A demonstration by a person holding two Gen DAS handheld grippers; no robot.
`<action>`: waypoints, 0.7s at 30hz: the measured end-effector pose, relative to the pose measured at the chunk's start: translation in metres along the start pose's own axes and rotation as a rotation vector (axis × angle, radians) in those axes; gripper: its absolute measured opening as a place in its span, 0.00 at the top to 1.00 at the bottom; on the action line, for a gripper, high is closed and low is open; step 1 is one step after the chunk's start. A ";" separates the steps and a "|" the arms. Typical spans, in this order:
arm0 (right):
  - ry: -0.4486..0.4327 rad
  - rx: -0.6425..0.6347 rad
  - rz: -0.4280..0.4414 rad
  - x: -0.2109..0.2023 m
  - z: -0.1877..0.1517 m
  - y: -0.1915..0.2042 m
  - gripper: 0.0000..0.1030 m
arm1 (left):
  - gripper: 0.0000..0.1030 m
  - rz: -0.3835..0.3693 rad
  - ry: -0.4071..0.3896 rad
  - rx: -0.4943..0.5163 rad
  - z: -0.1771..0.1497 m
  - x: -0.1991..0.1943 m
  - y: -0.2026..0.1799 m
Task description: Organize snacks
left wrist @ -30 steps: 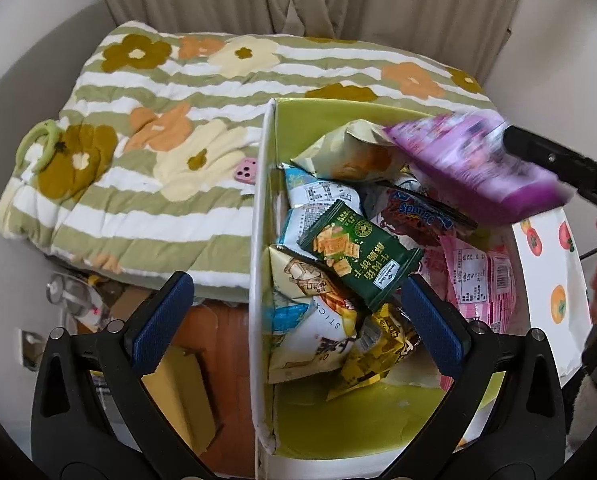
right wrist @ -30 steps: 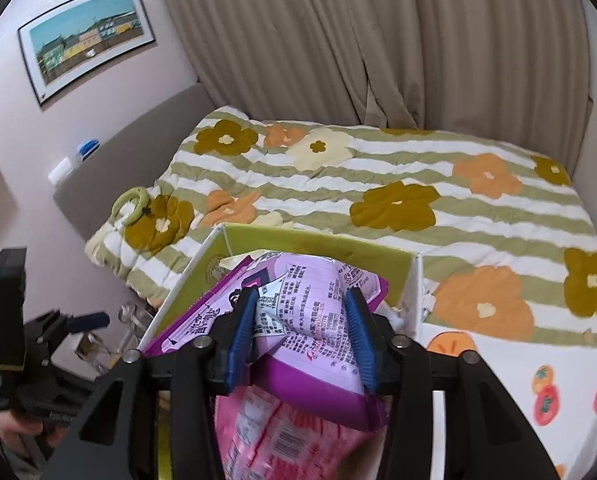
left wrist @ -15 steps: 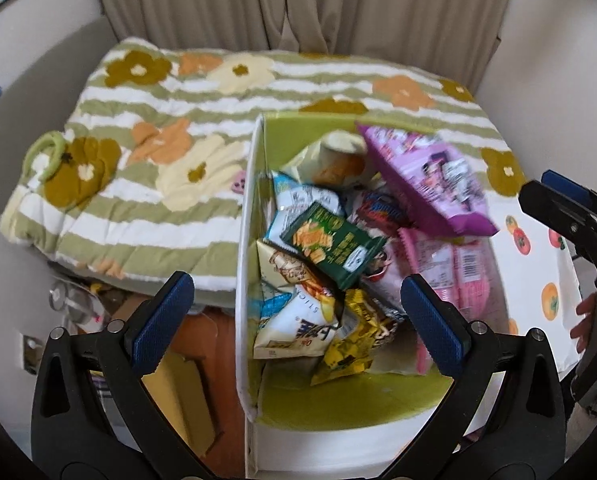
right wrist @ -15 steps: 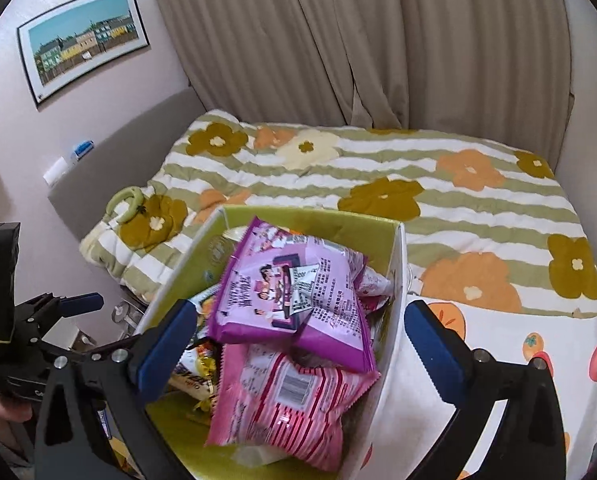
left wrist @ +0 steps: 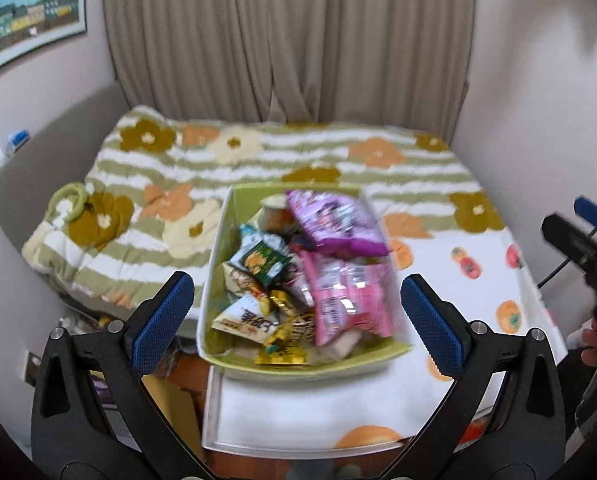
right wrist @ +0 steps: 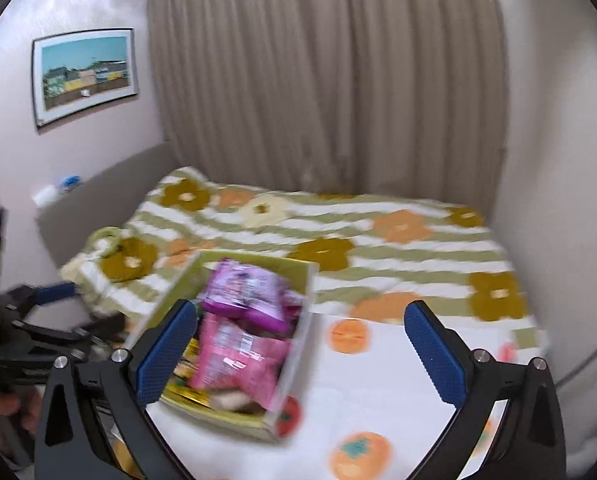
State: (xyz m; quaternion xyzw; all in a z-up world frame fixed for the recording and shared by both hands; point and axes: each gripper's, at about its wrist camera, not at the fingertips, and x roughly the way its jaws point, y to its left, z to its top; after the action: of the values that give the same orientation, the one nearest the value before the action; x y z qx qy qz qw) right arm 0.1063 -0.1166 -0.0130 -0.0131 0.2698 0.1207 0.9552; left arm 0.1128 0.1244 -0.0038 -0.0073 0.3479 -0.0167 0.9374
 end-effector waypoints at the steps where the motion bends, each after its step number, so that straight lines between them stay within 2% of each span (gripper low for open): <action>1: -0.007 -0.003 -0.026 -0.012 -0.003 -0.002 0.00 | 0.01 -0.009 -0.024 -0.004 -0.004 -0.014 -0.006; 5: -0.030 0.013 -0.094 -0.049 -0.018 -0.011 0.00 | 0.01 0.017 -0.081 0.022 -0.015 -0.049 -0.022; 9: -0.018 0.006 -0.147 -0.071 -0.031 -0.017 0.00 | 0.01 0.011 -0.136 0.021 -0.030 -0.078 -0.030; 14: -0.035 0.038 -0.146 -0.090 -0.047 -0.021 0.00 | 0.01 -0.002 -0.164 0.001 -0.046 -0.095 -0.036; 21: -0.041 0.066 -0.167 -0.098 -0.054 -0.027 0.00 | 0.01 0.006 -0.177 0.038 -0.054 -0.102 -0.051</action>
State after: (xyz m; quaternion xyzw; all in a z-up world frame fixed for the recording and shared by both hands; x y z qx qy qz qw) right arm 0.0037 -0.1693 -0.0096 -0.0014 0.2520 0.0319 0.9672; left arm -0.0009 0.0768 0.0235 0.0100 0.2632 -0.0197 0.9645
